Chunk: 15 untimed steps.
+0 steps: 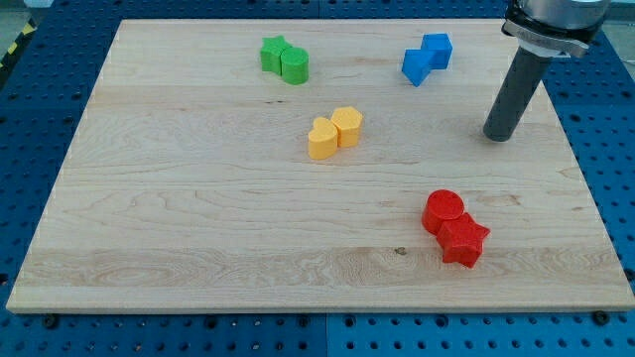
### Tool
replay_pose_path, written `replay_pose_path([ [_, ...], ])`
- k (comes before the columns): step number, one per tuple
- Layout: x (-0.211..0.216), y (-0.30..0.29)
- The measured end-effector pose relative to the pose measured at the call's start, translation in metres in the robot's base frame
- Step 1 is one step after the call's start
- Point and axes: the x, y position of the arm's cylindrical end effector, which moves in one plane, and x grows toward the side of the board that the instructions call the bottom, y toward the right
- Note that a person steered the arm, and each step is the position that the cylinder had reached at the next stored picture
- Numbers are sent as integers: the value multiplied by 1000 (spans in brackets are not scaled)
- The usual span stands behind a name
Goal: Push the red star to the bottom center of the board
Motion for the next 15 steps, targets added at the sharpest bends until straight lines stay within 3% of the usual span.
replay_pose_path([
  [2, 10, -3],
  [6, 10, -125],
  [10, -6, -148],
  [12, -6, -187],
  [13, -6, -175],
  [15, 18, -76],
])
